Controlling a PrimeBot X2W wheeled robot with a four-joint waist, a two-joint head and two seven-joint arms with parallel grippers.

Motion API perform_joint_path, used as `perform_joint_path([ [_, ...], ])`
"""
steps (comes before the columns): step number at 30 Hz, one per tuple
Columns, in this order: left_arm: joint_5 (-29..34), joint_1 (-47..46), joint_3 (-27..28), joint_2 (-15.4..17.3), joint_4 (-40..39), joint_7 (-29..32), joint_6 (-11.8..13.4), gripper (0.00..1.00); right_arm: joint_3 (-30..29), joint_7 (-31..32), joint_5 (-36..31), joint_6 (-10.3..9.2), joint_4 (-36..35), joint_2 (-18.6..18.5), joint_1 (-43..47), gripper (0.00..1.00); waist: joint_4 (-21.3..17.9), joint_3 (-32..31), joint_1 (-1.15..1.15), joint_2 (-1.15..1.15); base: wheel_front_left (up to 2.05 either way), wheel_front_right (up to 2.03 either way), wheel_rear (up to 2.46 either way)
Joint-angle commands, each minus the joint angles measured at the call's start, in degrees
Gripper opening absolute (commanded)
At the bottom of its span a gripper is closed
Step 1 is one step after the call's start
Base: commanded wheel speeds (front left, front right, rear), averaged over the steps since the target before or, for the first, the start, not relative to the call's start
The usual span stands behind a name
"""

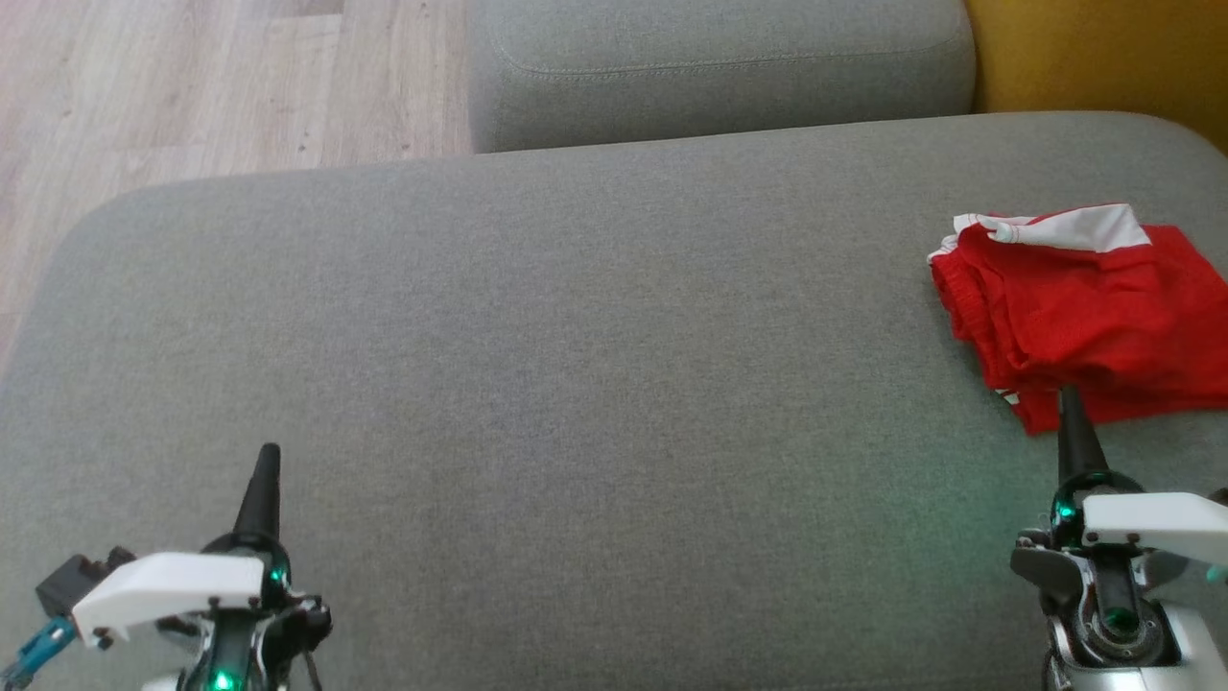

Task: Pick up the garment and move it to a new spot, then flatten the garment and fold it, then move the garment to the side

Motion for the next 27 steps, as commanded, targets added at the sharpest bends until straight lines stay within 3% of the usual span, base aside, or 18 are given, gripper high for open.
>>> perform_joint_path([
  [1, -1.2, -3.4, 2.0, 0.3, -2.4, 0.5, -0.5, 0.0, 0.6, 0.5, 1.2, -0.03, -2.4, 0.0, -0.8, 0.0, 0.0, 0.0, 0.0, 0.0, 0.0, 0.0, 0.0],
  [23, -16.1, -3.9, 3.8, 0.3, -4.1, 4.4, -1.8, 0.0, -2.3, 4.3, 14.0, -0.04, -5.1, 1.5, 0.0, 0.0, -0.1, 0.4, 0.0, 0.0, 0.0, 0.0, 0.0],
  [27, -16.4, -3.9, 3.8, 0.3, -4.2, 4.5, -1.9, 0.0, -2.4, 4.3, 14.3, -0.04, -5.2, 1.6, 0.0, 0.0, -0.1, 0.4, 0.0, 0.0, 0.0, 0.0, 0.0],
])
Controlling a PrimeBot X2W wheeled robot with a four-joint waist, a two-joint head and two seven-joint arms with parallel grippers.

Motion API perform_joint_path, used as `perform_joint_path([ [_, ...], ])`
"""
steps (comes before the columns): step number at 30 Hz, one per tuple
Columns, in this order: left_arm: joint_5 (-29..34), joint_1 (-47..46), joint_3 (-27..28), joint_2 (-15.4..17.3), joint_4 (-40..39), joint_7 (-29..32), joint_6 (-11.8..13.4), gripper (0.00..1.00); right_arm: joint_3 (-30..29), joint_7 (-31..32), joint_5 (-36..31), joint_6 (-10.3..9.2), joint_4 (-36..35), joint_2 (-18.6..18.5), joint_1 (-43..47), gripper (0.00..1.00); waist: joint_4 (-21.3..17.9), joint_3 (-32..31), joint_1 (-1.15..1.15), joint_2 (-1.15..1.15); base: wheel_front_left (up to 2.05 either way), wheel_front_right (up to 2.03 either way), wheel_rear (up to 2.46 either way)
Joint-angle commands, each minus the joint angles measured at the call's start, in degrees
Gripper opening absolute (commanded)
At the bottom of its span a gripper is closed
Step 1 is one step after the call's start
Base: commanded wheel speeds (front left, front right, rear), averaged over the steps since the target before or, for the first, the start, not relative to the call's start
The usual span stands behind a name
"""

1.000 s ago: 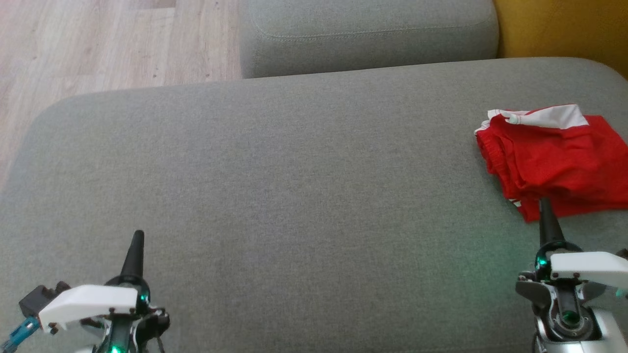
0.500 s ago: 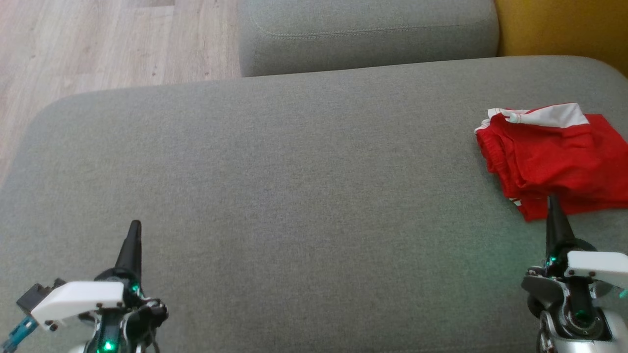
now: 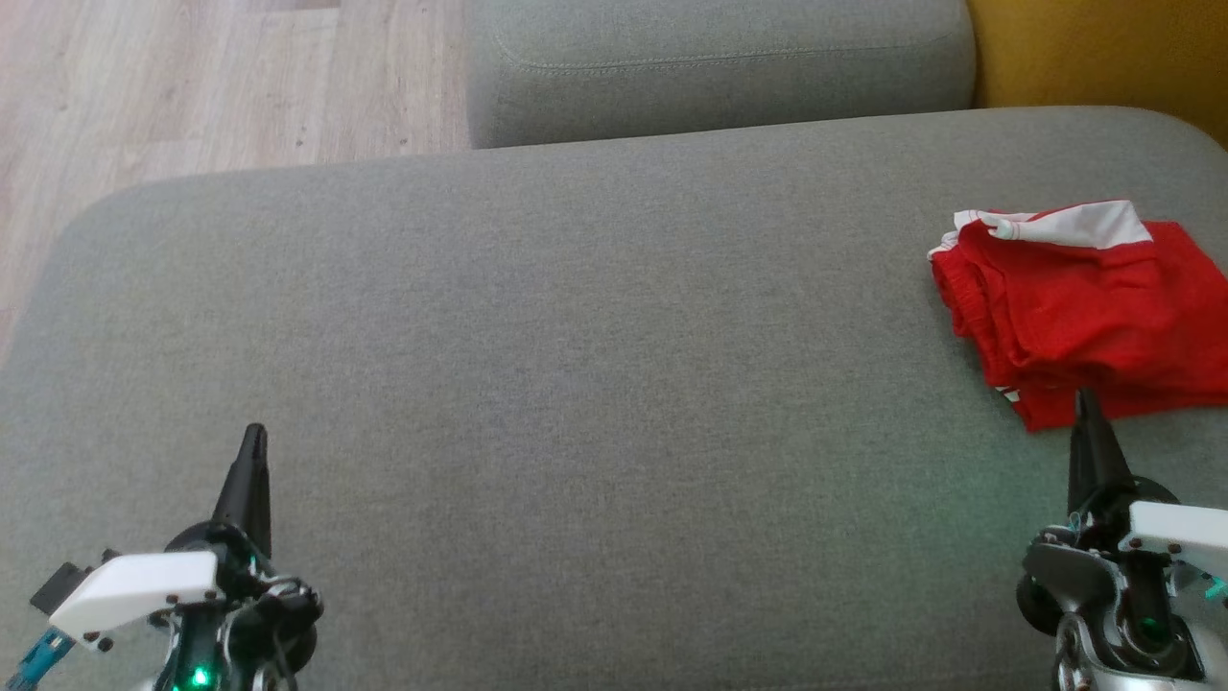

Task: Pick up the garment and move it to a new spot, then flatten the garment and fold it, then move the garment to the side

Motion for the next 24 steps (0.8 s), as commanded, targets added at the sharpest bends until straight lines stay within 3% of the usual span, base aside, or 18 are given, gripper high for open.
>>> perform_joint_path([
  [1, -0.3, -3.4, 2.1, 0.5, -2.2, 0.5, -0.4, 0.0, 1.2, 0.4, 0.4, -0.04, -2.3, -0.2, -1.3, 0.0, 0.0, 0.0, 0.0, 0.0, 0.0, 0.0, 0.0],
  [24, -0.3, -3.4, 2.1, 0.5, -2.2, 0.4, -0.4, 0.0, 1.2, 0.3, 0.4, -0.04, -2.3, -0.2, -1.3, 0.0, 0.0, 0.0, 0.0, 0.0, 0.0, 0.0, 0.0],
])
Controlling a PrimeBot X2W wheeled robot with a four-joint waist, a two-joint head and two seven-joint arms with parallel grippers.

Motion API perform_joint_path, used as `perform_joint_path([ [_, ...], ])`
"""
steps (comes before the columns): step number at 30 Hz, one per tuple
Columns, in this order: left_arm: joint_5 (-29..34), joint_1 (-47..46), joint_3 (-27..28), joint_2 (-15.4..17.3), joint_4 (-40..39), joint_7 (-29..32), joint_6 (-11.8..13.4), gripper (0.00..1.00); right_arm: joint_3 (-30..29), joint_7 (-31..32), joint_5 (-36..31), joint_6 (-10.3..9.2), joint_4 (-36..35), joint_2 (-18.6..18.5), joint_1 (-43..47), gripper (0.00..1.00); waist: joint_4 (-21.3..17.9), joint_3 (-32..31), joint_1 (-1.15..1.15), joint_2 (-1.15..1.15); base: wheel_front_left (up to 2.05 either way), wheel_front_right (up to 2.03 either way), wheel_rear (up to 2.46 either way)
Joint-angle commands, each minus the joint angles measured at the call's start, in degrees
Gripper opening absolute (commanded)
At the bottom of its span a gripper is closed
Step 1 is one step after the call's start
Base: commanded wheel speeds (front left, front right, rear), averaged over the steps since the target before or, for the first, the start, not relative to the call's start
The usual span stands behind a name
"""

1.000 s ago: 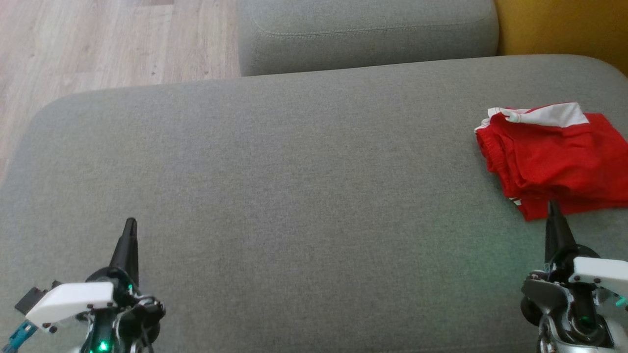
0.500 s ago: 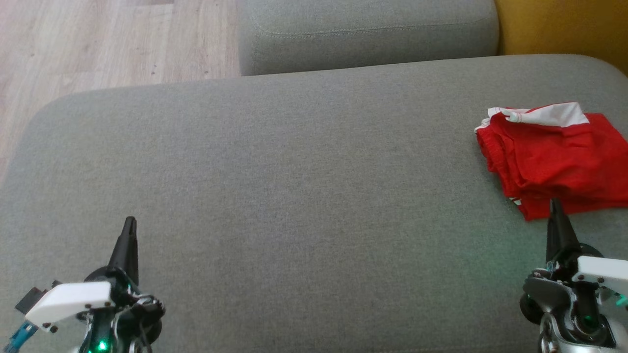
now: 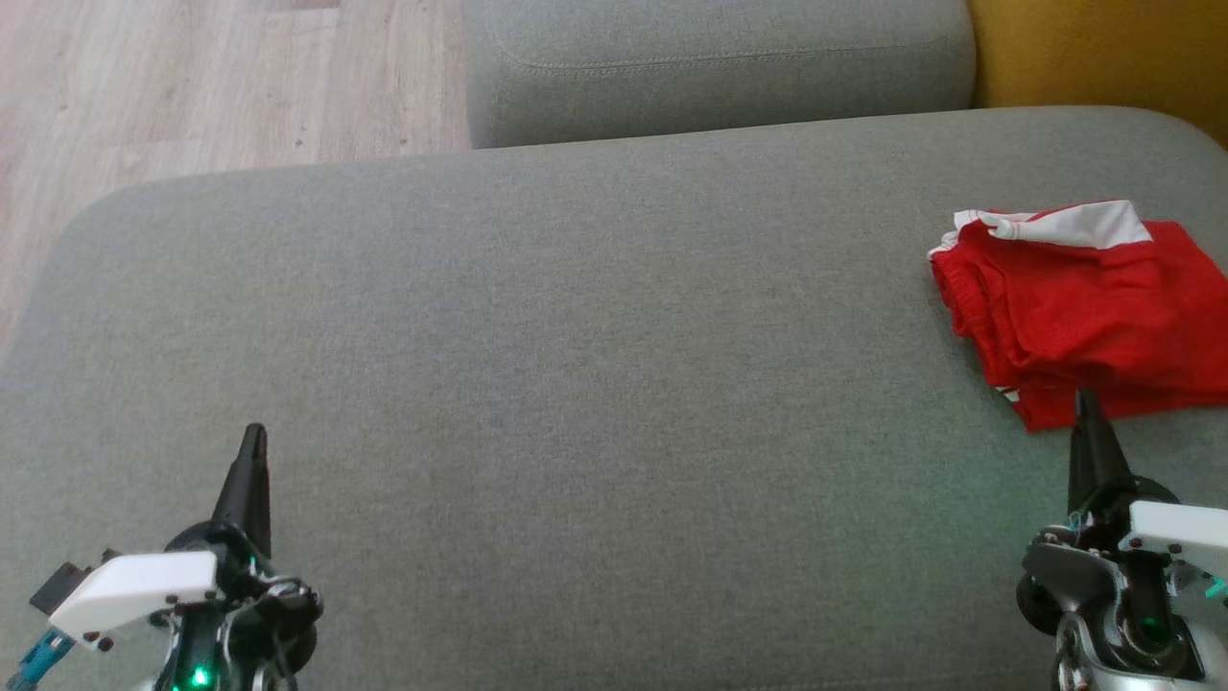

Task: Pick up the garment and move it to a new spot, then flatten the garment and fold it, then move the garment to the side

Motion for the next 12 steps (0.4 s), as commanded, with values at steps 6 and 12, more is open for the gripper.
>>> perform_joint_path([
  [6, -0.2, -3.4, 2.1, 0.5, -2.2, 0.4, -0.4, 0.0, 1.2, 0.3, 0.4, -0.04, -2.2, -0.2, -1.3, 0.0, 0.0, 0.0, 0.0, 0.0, 0.0, 0.0, 0.0],
  [12, -0.2, -3.4, 2.1, 0.5, -2.2, 0.4, -0.4, 0.0, 1.2, 0.3, 0.4, -0.04, -2.2, -0.2, -1.3, 0.0, 0.0, 0.0, 0.0, 0.0, 0.0, 0.0, 0.0],
])
